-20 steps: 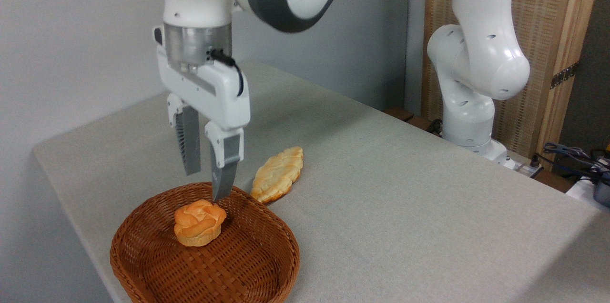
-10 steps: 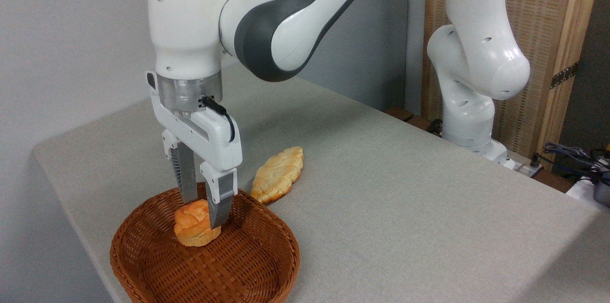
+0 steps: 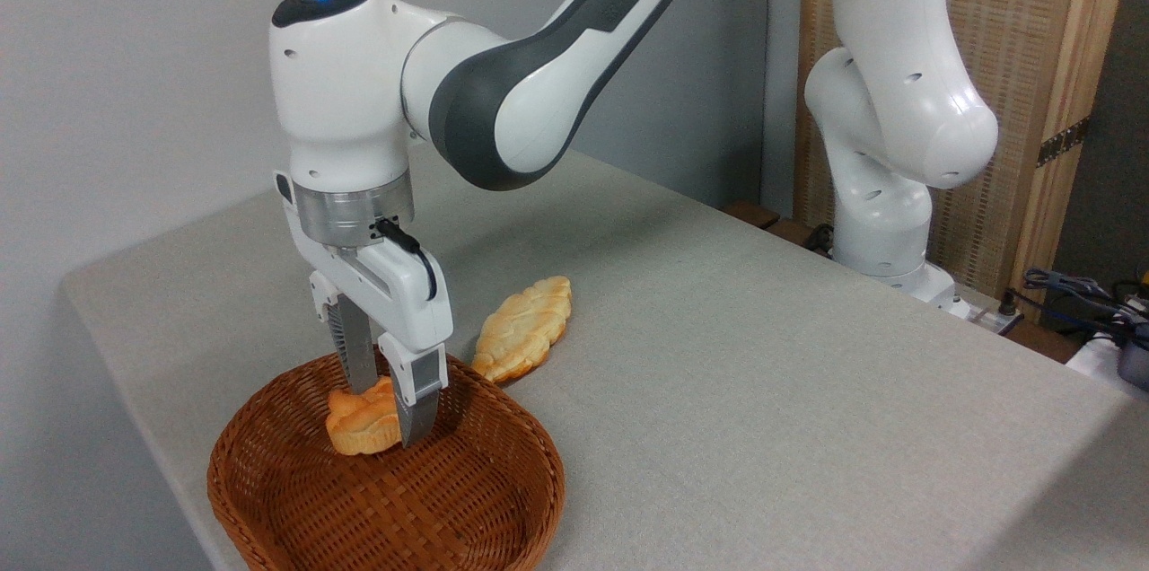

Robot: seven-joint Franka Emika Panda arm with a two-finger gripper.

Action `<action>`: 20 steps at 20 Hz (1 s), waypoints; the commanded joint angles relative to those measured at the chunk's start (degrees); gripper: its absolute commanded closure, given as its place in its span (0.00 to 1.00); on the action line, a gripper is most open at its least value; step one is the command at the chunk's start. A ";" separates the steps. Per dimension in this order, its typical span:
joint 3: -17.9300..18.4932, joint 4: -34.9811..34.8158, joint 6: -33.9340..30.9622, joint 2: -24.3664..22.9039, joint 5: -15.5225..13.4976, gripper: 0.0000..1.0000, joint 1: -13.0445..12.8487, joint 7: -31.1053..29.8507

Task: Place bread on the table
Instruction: 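Lower the open gripper into the basket around the round bread roll, then close the gripper on the bread roll inside the basket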

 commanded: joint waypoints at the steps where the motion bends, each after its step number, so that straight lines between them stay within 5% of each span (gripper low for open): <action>1: -0.49 0.19 0.92 1.15 -1.22 0.00 -0.31 0.32; 6: -0.58 0.11 1.01 1.33 -2.53 0.00 -0.22 0.41; 10: -0.58 0.19 1.01 1.33 -2.71 0.62 -0.31 0.50; 20: -0.66 0.19 1.27 1.42 -2.80 0.60 -0.31 1.81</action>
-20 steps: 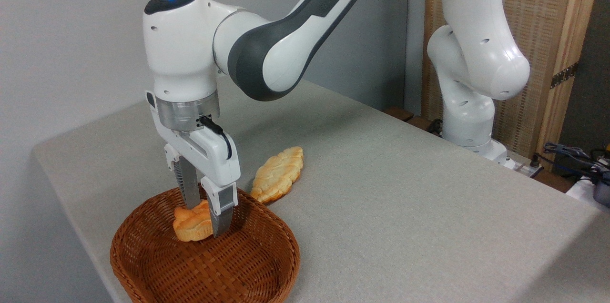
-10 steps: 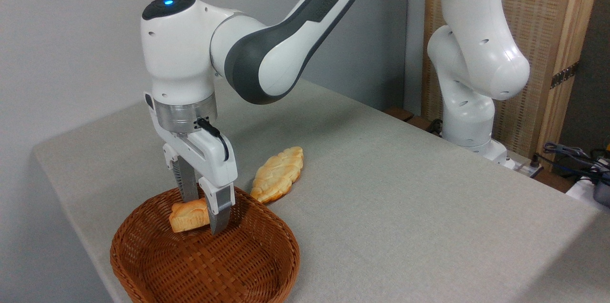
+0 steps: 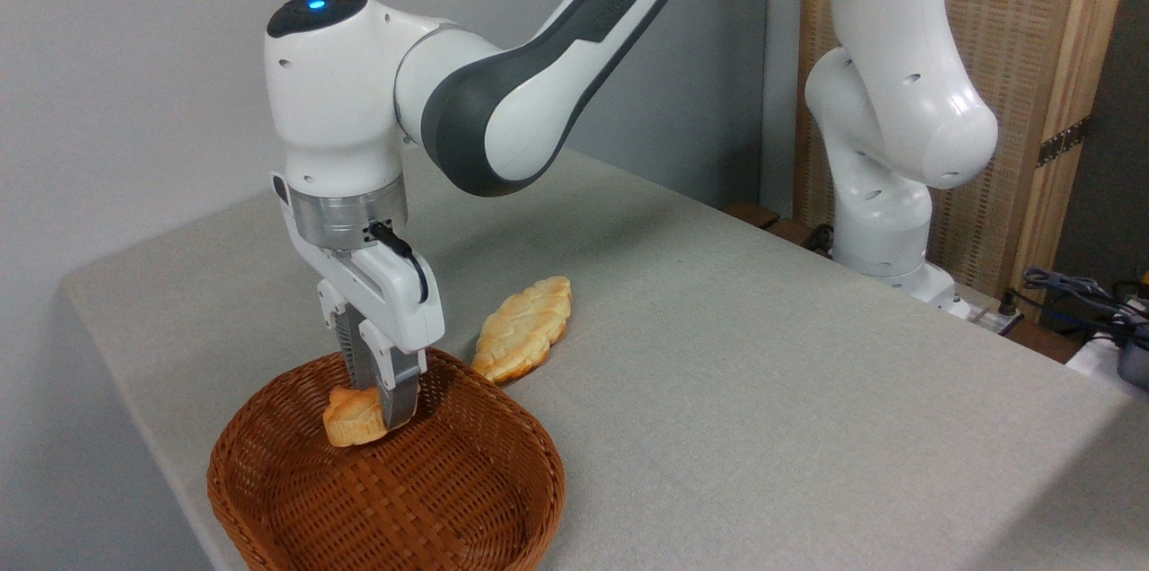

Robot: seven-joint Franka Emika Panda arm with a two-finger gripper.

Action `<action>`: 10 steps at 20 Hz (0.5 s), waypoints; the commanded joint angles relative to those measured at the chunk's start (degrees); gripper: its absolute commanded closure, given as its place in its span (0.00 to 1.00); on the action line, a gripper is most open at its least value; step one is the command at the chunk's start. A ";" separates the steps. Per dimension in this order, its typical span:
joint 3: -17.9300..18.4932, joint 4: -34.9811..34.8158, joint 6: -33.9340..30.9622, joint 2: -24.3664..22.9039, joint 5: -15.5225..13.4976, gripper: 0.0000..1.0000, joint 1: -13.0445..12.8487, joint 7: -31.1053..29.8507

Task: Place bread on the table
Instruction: 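Close the gripper on the bread roll inside the basket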

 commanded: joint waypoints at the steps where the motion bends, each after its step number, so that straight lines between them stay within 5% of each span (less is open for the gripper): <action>1: 0.13 0.06 1.11 0.67 -1.45 0.60 -0.01 1.34; 10: 0.92 0.15 0.49 -4.51 -2.95 0.54 0.43 1.17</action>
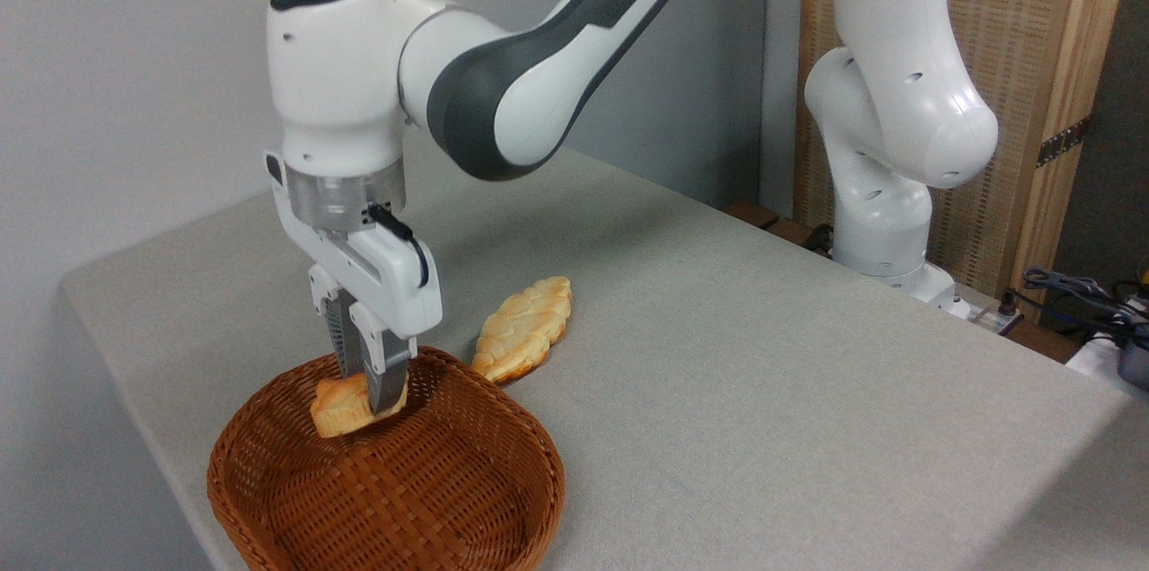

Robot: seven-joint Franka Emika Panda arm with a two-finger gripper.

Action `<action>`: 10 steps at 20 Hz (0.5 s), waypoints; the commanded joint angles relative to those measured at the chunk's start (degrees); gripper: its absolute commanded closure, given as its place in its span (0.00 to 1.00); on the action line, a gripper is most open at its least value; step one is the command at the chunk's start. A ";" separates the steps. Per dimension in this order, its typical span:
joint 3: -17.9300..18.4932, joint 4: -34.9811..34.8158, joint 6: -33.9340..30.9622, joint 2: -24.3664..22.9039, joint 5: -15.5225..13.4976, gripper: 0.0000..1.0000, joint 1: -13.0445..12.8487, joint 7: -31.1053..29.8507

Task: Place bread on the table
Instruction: 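Close the gripper on the bread roll inside the basket, then lift the bread roll out of the basket and carry it over the table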

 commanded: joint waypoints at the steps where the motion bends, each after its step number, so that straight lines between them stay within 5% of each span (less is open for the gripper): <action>1: 0.72 -0.47 0.26 -3.66 -1.38 0.54 0.08 1.08; 10: 3.00 -1.16 -15.02 -11.05 -1.12 0.54 0.16 2.04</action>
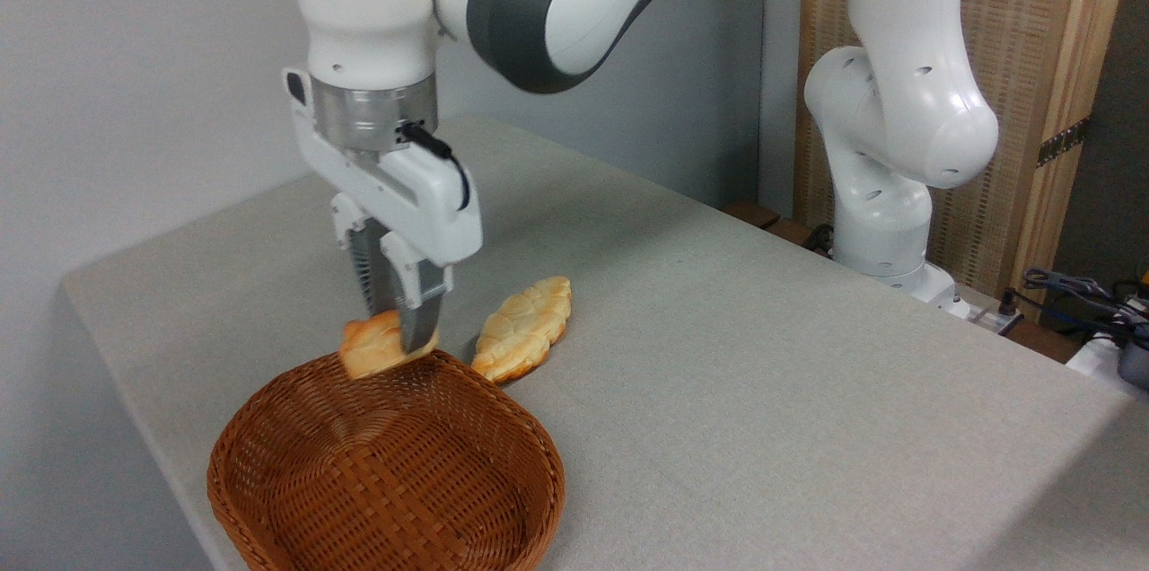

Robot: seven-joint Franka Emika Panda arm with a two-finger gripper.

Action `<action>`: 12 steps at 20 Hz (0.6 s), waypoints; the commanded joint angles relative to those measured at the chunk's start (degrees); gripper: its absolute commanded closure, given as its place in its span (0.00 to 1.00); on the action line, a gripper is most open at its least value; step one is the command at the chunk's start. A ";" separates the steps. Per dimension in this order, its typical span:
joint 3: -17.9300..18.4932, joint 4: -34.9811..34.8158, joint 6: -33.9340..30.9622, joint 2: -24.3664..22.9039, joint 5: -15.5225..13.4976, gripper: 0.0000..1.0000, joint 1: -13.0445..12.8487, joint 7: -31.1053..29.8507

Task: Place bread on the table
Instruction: 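Lift the bread roll out of the basket and carry it over the table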

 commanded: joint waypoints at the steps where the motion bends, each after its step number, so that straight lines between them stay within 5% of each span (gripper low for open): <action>1: 1.89 -1.66 -6.40 -3.84 -0.89 0.52 -0.18 2.34; 8: 4.19 -5.53 -18.00 -6.75 1.30 0.37 -0.18 12.70; 11: 4.19 -6.85 -18.80 -6.22 3.24 0.02 -0.26 13.60; 12: 4.19 -6.85 -18.81 -6.05 3.24 0.00 -0.26 13.60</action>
